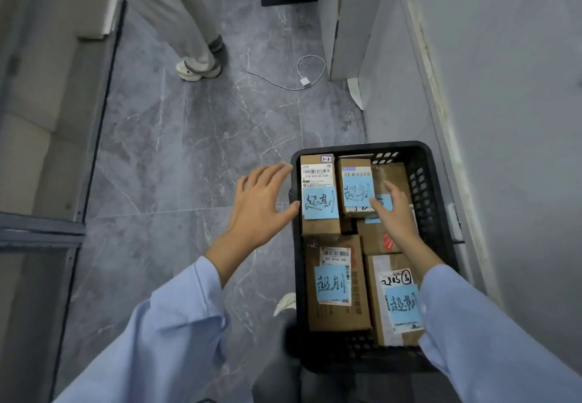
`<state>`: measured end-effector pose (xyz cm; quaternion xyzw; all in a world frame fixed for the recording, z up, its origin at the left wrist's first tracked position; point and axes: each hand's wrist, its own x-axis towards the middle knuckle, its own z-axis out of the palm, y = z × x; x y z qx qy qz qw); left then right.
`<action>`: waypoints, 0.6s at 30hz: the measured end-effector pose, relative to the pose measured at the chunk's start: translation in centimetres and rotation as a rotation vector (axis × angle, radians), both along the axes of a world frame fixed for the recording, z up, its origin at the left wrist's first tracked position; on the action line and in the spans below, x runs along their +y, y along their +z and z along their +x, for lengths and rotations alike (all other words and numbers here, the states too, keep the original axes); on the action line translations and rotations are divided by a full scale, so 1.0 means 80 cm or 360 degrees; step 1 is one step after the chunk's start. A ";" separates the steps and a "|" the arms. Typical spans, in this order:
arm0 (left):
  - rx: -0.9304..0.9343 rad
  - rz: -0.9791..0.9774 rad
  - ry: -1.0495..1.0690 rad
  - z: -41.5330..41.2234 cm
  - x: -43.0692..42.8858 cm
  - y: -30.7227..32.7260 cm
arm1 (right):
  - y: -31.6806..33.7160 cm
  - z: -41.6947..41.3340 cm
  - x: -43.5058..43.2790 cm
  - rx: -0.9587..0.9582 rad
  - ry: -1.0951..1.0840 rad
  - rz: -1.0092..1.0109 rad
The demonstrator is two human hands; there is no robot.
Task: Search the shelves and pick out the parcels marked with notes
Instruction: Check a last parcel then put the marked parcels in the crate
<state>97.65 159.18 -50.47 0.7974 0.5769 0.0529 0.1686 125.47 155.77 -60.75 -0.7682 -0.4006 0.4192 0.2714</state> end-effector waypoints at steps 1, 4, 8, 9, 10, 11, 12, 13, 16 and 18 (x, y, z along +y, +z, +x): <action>-0.0001 0.0011 0.0022 -0.002 -0.004 0.009 | 0.014 -0.003 0.000 -0.0081 0.0090 -0.0015; -0.0008 0.0043 0.0101 -0.011 -0.021 0.044 | 0.063 -0.019 0.005 -0.0351 0.0428 -0.0070; 0.0001 0.0066 0.0250 -0.044 -0.051 0.097 | 0.143 -0.067 0.016 -0.0597 0.0856 -0.0009; 0.0007 0.0077 0.0301 -0.057 -0.059 0.111 | 0.163 -0.083 0.020 -0.0623 0.0944 0.0020; 0.0012 0.0087 0.0359 -0.071 -0.069 0.126 | 0.182 -0.101 0.023 -0.0651 0.1027 0.0059; 0.0021 0.0097 0.0423 -0.087 -0.080 0.139 | 0.199 -0.119 0.026 -0.0677 0.1105 0.0091; 0.0035 0.0115 0.0494 -0.103 -0.092 0.154 | 0.215 -0.140 0.028 -0.0692 0.1185 0.0114; 0.0054 0.0136 0.0567 -0.120 -0.105 0.168 | 0.231 -0.162 0.029 -0.0698 0.1261 0.0141; 0.0108 0.0201 0.0804 -0.178 -0.149 0.213 | 0.279 -0.240 0.027 -0.0693 0.1500 0.0289; 0.0157 0.0239 0.0969 -0.219 -0.184 0.243 | 0.313 -0.297 0.017 -0.0659 0.1636 0.0389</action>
